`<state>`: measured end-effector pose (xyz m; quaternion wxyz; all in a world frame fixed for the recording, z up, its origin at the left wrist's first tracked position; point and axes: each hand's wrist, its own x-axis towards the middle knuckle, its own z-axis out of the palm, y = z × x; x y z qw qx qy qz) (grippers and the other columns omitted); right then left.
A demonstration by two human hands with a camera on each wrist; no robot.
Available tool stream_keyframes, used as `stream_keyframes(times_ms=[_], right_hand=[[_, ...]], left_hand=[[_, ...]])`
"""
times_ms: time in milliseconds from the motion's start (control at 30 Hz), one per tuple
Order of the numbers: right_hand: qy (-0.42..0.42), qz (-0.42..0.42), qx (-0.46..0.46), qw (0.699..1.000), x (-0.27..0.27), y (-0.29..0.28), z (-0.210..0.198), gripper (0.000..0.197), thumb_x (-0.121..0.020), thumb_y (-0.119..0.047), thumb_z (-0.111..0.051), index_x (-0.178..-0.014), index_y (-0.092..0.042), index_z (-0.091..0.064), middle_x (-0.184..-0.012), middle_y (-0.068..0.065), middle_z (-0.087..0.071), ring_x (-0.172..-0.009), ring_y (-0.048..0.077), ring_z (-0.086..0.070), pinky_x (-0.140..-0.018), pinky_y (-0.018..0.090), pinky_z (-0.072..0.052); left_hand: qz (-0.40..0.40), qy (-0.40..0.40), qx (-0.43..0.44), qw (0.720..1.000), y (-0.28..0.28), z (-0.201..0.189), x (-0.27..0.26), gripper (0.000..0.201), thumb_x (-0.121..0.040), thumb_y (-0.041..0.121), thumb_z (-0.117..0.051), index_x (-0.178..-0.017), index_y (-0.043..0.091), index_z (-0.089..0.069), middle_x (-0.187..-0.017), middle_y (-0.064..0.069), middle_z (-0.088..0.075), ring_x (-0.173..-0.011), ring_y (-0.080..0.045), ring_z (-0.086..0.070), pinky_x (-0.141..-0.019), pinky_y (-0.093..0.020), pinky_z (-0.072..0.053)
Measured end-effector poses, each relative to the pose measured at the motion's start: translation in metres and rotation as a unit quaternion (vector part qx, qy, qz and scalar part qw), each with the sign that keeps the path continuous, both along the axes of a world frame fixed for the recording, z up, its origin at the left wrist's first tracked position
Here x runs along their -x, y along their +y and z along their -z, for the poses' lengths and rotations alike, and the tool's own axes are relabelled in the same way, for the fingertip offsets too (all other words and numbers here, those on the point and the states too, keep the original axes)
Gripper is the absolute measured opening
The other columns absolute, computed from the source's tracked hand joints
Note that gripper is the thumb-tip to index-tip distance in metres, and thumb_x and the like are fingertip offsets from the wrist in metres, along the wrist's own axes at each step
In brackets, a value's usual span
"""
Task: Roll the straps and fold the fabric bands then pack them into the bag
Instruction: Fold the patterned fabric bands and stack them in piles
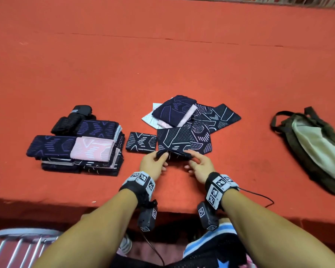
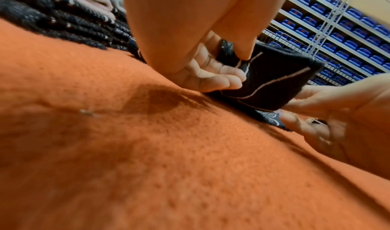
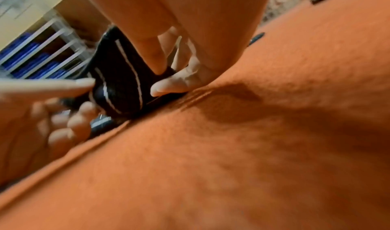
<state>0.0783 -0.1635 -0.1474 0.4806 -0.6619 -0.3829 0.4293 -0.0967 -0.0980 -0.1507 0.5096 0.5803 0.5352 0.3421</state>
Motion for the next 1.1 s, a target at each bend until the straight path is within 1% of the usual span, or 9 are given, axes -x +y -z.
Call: stream_keyframes(times_ms=[67,233,333,467,600,767,867,1000,1100], right_hand=[[-0.036,-0.035,0.008,0.999,0.003,-0.003,0.001,0.029,-0.099,-0.002,-0.055,-0.117,-0.023,-0.065,-0.097,0.006,-0.069,-0.065,0.015,-0.063,-0.054,0.021,-0.052],[-0.037,0.008,0.034,0.999,0.006,-0.005,0.006,0.012,-0.101,-0.022,-0.056,-0.106,-0.022,-0.067,-0.092,0.001,-0.070,-0.069,0.017,-0.070,-0.053,0.025,-0.051],[-0.054,0.022,0.035,0.998,0.008,-0.007,0.010,0.012,-0.101,-0.024,-0.056,-0.097,-0.025,-0.068,-0.081,0.000,-0.071,-0.064,0.014,-0.069,-0.055,0.028,-0.052],[-0.067,0.033,0.048,0.996,0.008,-0.011,0.013,0.018,-0.100,-0.023,-0.057,-0.094,-0.012,-0.070,-0.059,0.000,-0.062,-0.049,0.006,-0.063,-0.063,0.033,-0.052],[-0.076,0.044,0.054,0.995,0.007,-0.015,0.029,0.016,-0.099,-0.027,-0.057,-0.088,-0.021,-0.067,-0.065,0.005,-0.072,-0.064,0.018,-0.073,-0.081,0.047,-0.058],[-0.063,0.056,0.055,0.995,0.005,-0.013,0.030,0.013,-0.099,-0.024,-0.060,-0.099,-0.012,-0.066,-0.057,0.000,-0.068,-0.053,0.011,-0.067,-0.075,0.043,-0.056],[-0.074,0.085,0.052,0.992,0.007,-0.013,0.029,0.010,-0.097,-0.026,-0.063,-0.094,-0.022,-0.055,-0.051,-0.002,-0.065,-0.048,0.009,-0.065,-0.070,0.035,-0.053],[-0.093,0.081,0.027,0.992,0.008,-0.013,0.028,0.019,-0.097,-0.022,-0.062,-0.087,-0.028,-0.047,-0.056,-0.002,-0.064,-0.048,0.012,-0.065,-0.063,0.031,-0.049],[-0.097,0.071,0.024,0.992,0.005,-0.011,0.030,0.012,-0.097,-0.022,-0.062,-0.092,-0.033,-0.061,-0.059,0.002,-0.069,-0.052,0.015,-0.068,-0.072,0.042,-0.057]], left_hand=[[-0.001,0.018,-0.023,1.000,0.001,0.003,0.004,0.018,-0.093,0.041,-0.066,-0.088,0.024,-0.071,-0.069,0.005,-0.067,-0.059,-0.013,-0.062,-0.057,-0.028,-0.051],[-0.010,0.071,-0.075,0.995,0.002,0.016,0.012,0.019,-0.085,0.044,-0.076,-0.096,0.029,-0.072,-0.113,0.010,-0.054,-0.090,-0.009,-0.063,-0.082,-0.030,-0.055],[0.025,0.037,-0.038,0.998,-0.001,0.016,0.018,0.004,-0.090,0.037,-0.071,-0.091,0.033,-0.070,-0.093,0.003,-0.072,-0.069,-0.015,-0.069,-0.071,-0.043,-0.060],[0.013,0.020,-0.016,1.000,-0.008,0.016,0.024,0.012,-0.094,0.028,-0.067,-0.104,0.021,-0.066,-0.083,0.002,-0.070,-0.054,-0.015,-0.066,-0.058,-0.030,-0.050],[0.016,0.011,-0.008,1.000,-0.017,0.019,0.030,0.007,-0.093,0.025,-0.070,-0.097,0.026,-0.064,-0.067,0.009,-0.067,-0.053,-0.010,-0.063,-0.060,-0.030,-0.052],[0.009,0.024,0.002,1.000,-0.018,0.026,0.032,0.019,-0.089,0.020,-0.074,-0.093,0.023,-0.056,-0.073,0.005,-0.066,-0.055,-0.012,-0.065,-0.067,-0.039,-0.057],[0.004,0.052,-0.025,0.998,-0.018,0.028,0.031,0.029,-0.092,0.019,-0.070,-0.083,0.025,-0.043,-0.069,0.003,-0.061,-0.051,-0.013,-0.064,-0.061,-0.034,-0.052],[0.027,0.075,-0.044,0.996,-0.015,0.026,0.029,0.017,-0.095,0.022,-0.065,-0.092,0.039,-0.065,-0.081,0.007,-0.067,-0.049,-0.011,-0.063,-0.059,-0.026,-0.052],[0.038,0.086,-0.054,0.994,-0.014,0.026,0.029,0.021,-0.096,0.025,-0.063,-0.106,0.040,-0.074,-0.074,0.010,-0.071,-0.048,-0.007,-0.063,-0.063,-0.021,-0.052]])
